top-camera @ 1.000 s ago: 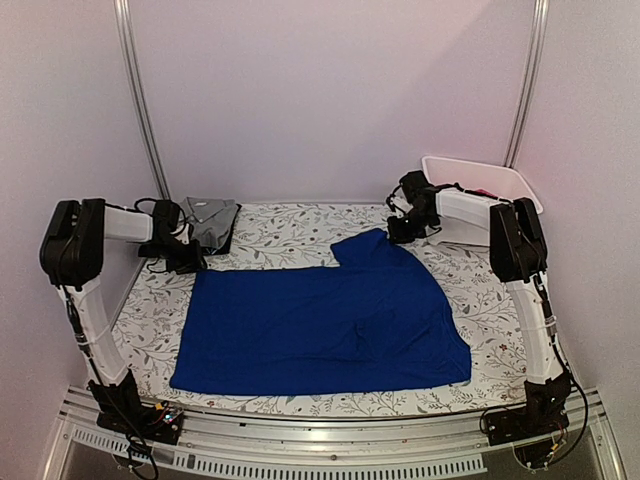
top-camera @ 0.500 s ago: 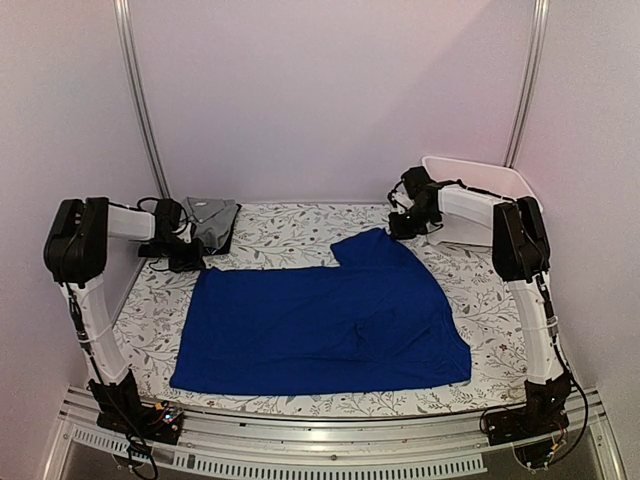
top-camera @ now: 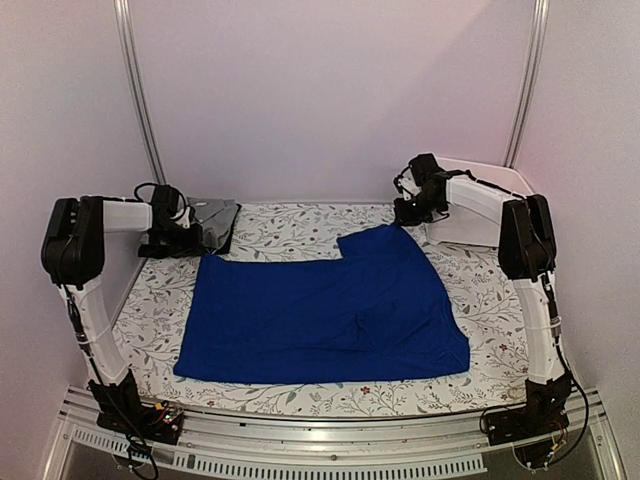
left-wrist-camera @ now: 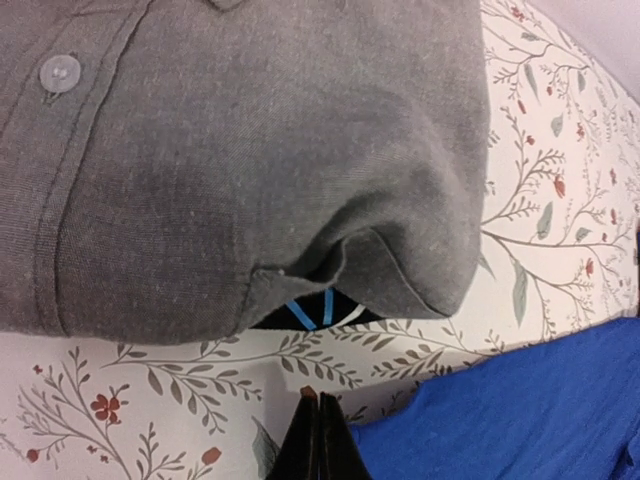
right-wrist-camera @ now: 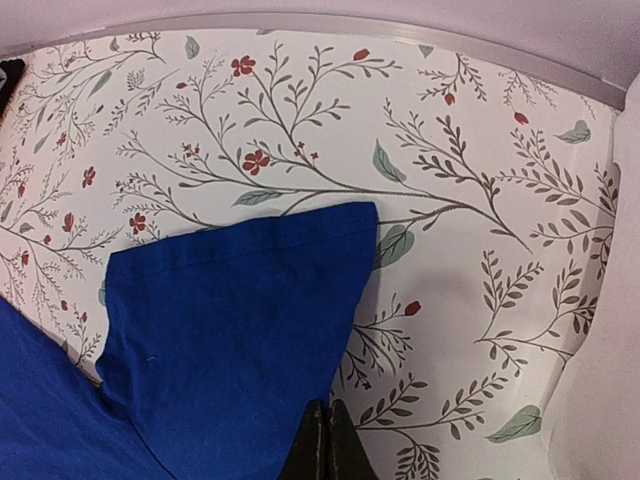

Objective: Fold and stack the mixed laundry pile
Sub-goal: Pick up the 1/3-folded T-shirt from the center of the board, then fold the 1/3-folded T-shirt at the center of the board.

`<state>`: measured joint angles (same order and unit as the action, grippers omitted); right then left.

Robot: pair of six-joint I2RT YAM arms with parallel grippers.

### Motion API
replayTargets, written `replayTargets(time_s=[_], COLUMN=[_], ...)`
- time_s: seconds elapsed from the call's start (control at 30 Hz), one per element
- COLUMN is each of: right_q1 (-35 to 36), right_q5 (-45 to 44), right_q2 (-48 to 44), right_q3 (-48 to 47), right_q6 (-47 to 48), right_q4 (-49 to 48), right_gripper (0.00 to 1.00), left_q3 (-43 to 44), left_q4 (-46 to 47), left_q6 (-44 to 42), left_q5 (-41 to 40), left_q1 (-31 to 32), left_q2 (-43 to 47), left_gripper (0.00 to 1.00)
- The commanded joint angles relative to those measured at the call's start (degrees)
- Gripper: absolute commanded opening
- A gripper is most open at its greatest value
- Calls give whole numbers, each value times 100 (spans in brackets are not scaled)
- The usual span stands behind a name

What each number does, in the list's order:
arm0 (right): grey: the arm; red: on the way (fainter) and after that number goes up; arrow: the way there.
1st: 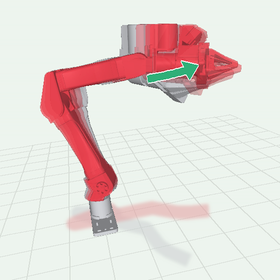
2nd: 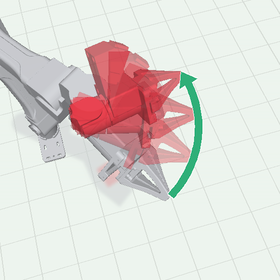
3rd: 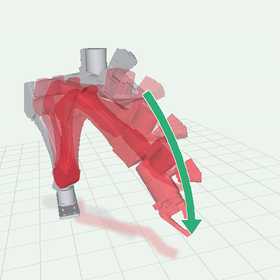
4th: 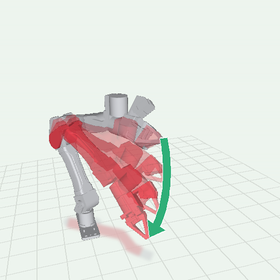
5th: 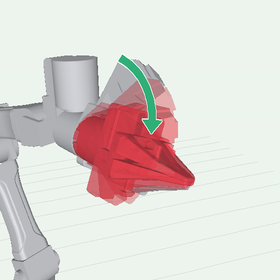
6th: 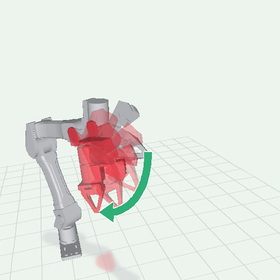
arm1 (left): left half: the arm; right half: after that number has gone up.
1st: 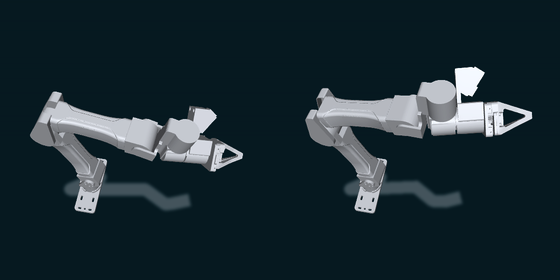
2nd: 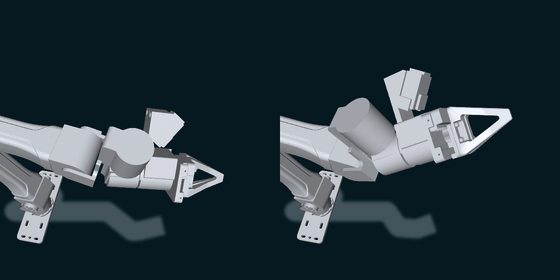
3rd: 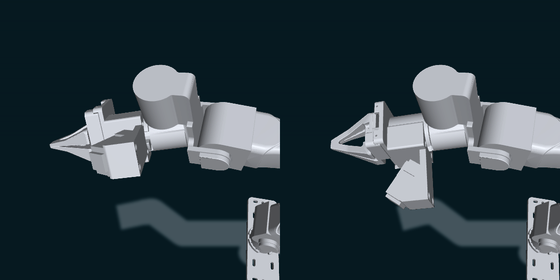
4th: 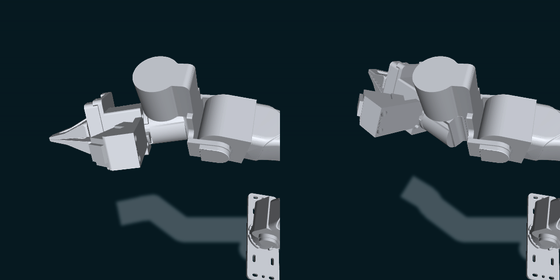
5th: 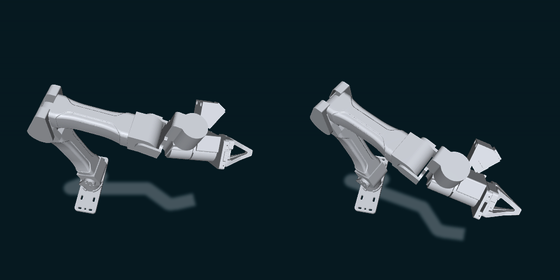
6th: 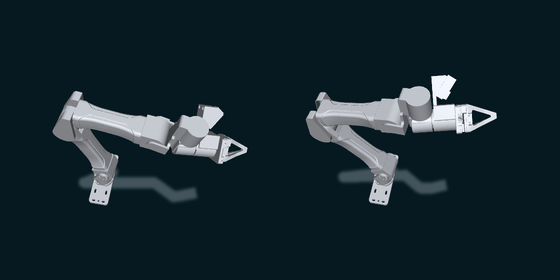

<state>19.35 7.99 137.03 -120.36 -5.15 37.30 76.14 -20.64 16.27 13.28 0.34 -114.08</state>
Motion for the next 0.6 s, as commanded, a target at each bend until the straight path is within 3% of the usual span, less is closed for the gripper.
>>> replayTargets(time_s=[0.0, 0.57], right_q1=[-27, -11], right_q5=[148, 386], right_q2=[-614, -2221], right_q3=[173, 2648], right_q6=[-78, -245], right_q4=[-42, -581], right_gripper=[0, 0], left_q3=[-66, -1039], left_q4=[34, -230], left_q6=[-153, -609], left_q5=[282, 362], left_q1=[-31, -30], left_q2=[420, 1402], left_gripper=[0, 0])
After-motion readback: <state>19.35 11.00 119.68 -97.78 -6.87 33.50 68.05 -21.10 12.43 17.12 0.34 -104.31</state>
